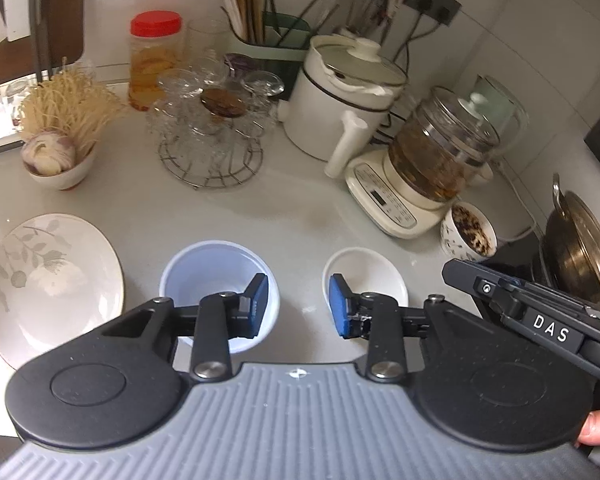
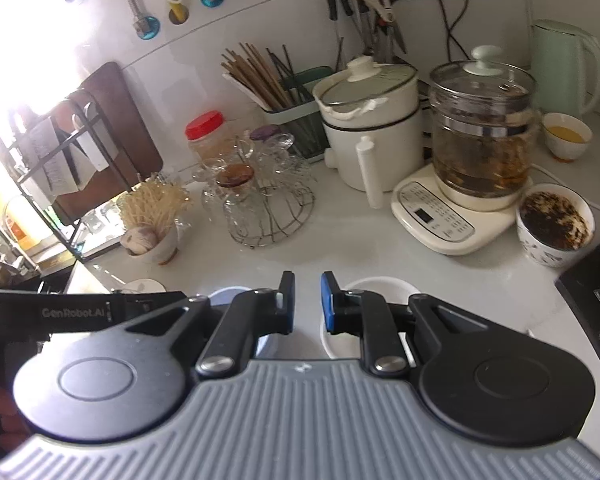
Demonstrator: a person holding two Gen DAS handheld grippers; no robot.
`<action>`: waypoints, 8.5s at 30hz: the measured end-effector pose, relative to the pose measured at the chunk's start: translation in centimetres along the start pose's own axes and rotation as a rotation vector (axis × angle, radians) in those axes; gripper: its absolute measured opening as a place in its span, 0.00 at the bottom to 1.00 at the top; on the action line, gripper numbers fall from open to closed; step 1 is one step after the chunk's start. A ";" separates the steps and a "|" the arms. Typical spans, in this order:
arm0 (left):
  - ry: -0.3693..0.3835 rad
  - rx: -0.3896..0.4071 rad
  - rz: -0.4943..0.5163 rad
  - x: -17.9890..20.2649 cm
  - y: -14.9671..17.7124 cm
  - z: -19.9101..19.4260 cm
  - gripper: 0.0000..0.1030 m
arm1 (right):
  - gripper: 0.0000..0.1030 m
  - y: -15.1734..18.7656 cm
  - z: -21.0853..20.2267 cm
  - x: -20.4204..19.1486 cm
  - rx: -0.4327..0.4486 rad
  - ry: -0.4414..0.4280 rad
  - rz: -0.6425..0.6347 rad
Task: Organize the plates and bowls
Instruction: 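Raise both grippers and move them toward the white ceramic bowl, then close both grippers on the rim of the white ceramic bowl, then lift the white ceramic bowl with both grippers and carry it over the plastic bowls, then lower the ceramic bowl into the nested plastic bowls and open both grippers, then close both grippers on the rim of the stacked bowls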
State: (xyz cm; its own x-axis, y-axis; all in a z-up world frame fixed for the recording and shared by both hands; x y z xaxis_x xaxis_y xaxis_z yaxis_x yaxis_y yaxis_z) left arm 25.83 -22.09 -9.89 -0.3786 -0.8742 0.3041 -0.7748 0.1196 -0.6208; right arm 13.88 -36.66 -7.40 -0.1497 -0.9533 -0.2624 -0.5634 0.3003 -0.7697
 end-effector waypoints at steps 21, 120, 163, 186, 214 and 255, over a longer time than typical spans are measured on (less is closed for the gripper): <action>0.064 -0.140 0.131 5.5 2.3 4.1 0.42 | 0.46 3.8 -1.9 6.8 -0.049 0.120 0.146; 0.126 -0.318 0.155 6.3 -0.6 17.1 0.17 | 0.09 5.2 7.6 11.9 -0.255 0.104 0.451; 0.022 -0.170 -0.065 -7.0 -0.6 3.6 0.18 | 0.12 4.0 7.5 -2.7 -0.200 -0.067 0.259; -0.018 -0.219 -0.078 -12.6 -0.2 7.3 0.18 | 0.12 5.6 14.5 -5.6 -0.274 0.010 0.154; -0.038 -0.159 -0.096 -13.7 -0.2 7.8 0.52 | 0.52 8.3 17.0 -2.4 -0.375 0.036 0.372; 0.067 -0.330 -0.017 -8.0 4.5 13.5 0.51 | 0.11 9.9 14.4 0.7 -0.396 0.094 0.371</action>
State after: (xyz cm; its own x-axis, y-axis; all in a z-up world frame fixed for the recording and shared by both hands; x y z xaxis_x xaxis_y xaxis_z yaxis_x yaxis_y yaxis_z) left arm 32.21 -20.93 -24.88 -0.3885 -0.8457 0.3659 -0.8992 0.2611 -0.3512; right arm 19.93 -33.92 -23.56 -0.4585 -0.7898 -0.4074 -0.7187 0.5992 -0.3528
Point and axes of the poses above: each gripper's, at about its wrist camera, not at the fingertips, and z roughly the way its jaws point, x to its right, y to its underside, the point moved 6 cm from there along z, roughly the way its jaws point, and after that the axes turned 3 degrees about x, right-handed, at the moved point
